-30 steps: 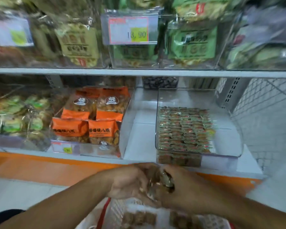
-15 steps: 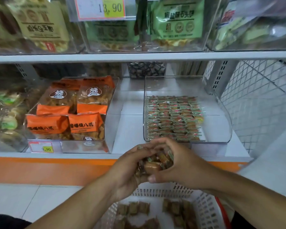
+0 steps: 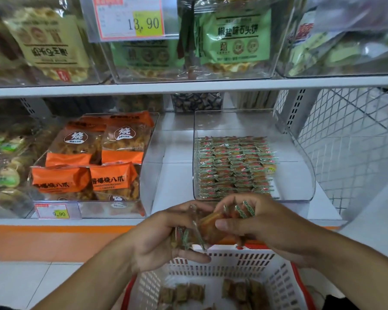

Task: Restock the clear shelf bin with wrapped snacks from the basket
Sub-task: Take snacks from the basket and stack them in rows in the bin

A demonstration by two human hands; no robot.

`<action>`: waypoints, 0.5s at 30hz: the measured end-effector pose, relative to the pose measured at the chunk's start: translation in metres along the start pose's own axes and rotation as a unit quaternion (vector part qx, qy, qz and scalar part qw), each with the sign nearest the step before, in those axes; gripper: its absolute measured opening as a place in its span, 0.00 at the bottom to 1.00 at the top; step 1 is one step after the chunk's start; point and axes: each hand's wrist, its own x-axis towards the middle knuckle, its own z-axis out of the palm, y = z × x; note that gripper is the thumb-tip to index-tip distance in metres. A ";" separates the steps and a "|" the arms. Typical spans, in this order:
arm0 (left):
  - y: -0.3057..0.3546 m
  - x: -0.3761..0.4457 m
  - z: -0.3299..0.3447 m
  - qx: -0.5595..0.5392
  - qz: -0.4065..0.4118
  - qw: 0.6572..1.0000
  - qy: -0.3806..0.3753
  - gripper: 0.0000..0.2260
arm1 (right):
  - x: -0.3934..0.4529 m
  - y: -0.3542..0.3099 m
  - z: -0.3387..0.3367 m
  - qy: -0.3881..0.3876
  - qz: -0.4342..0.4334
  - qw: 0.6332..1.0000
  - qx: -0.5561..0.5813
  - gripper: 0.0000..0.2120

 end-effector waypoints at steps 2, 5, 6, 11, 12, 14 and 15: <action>-0.001 -0.001 0.001 -0.016 -0.008 1.000 -0.013 0.24 | -0.001 0.000 -0.002 0.028 -0.007 1.000 0.004 0.10; -0.010 0.002 0.006 -0.085 0.003 0.996 -0.003 0.19 | -0.001 0.005 0.003 0.173 -0.146 0.971 -0.074 0.11; -0.013 0.003 0.006 -0.117 0.010 0.993 0.008 0.18 | -0.001 0.009 0.005 0.217 -0.213 0.943 -0.138 0.10; -0.015 0.006 0.012 -0.120 0.059 0.990 0.037 0.26 | -0.001 0.028 0.023 0.216 -0.317 0.863 -0.327 0.18; -0.016 0.007 0.011 -0.100 0.066 0.991 0.052 0.23 | -0.002 0.027 0.021 0.191 -0.295 0.883 -0.312 0.20; -0.016 0.008 0.009 -0.088 0.080 0.990 0.078 0.20 | -0.003 0.021 0.015 0.133 -0.237 0.932 -0.240 0.23; -0.015 0.008 0.009 -0.081 0.086 0.990 0.082 0.19 | -0.003 0.017 0.011 0.112 -0.208 0.954 -0.188 0.25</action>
